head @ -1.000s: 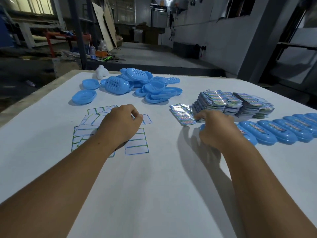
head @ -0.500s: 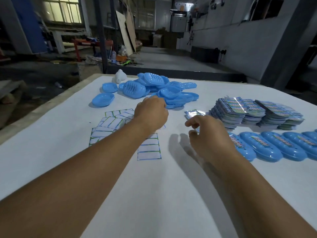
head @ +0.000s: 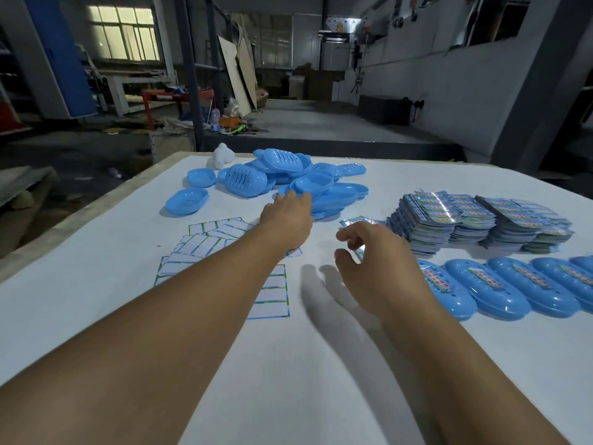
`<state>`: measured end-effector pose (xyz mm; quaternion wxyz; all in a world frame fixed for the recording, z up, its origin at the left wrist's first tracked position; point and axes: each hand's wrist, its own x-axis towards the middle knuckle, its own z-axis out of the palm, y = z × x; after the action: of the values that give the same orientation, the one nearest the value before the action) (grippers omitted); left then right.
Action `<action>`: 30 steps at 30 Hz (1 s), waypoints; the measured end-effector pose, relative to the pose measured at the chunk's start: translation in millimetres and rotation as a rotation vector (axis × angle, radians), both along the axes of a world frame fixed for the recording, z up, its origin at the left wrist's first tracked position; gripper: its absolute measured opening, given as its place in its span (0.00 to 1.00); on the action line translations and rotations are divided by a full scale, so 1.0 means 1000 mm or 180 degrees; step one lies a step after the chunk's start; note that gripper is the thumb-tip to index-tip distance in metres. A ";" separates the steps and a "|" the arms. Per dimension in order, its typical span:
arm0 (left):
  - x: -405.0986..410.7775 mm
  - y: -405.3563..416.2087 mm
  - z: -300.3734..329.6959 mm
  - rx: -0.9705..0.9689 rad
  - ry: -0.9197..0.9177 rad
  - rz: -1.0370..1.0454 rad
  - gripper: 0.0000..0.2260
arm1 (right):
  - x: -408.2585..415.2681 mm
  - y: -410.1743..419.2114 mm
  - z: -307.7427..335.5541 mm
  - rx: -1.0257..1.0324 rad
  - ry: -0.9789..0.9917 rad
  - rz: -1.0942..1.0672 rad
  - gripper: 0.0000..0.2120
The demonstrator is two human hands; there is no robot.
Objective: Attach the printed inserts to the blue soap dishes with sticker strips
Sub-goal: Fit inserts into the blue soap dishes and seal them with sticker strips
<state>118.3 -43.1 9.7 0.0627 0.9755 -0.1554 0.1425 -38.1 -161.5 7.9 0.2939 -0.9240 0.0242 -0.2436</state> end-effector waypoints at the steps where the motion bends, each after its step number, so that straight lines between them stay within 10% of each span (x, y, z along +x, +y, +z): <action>1: -0.001 0.000 0.000 -0.0041 -0.0018 -0.0016 0.13 | 0.000 0.000 0.000 0.0025 -0.0007 0.0005 0.12; 16: -0.037 0.030 0.028 -0.3850 0.1351 0.0129 0.10 | 0.001 -0.002 0.000 0.0426 -0.0004 0.0026 0.19; 21: -0.079 0.045 0.024 -0.3850 0.1583 -0.0051 0.13 | -0.002 -0.003 0.004 0.0220 -0.0169 0.0348 0.38; 30: -0.104 0.076 0.017 -0.3595 0.1438 0.0268 0.19 | -0.001 0.000 -0.001 0.0068 0.0073 0.0762 0.27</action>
<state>13.8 33.1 27.1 0.5961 0.8029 0.0000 -0.0052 -39.1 -161.5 6.5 0.3304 -0.9198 -0.0804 -0.1959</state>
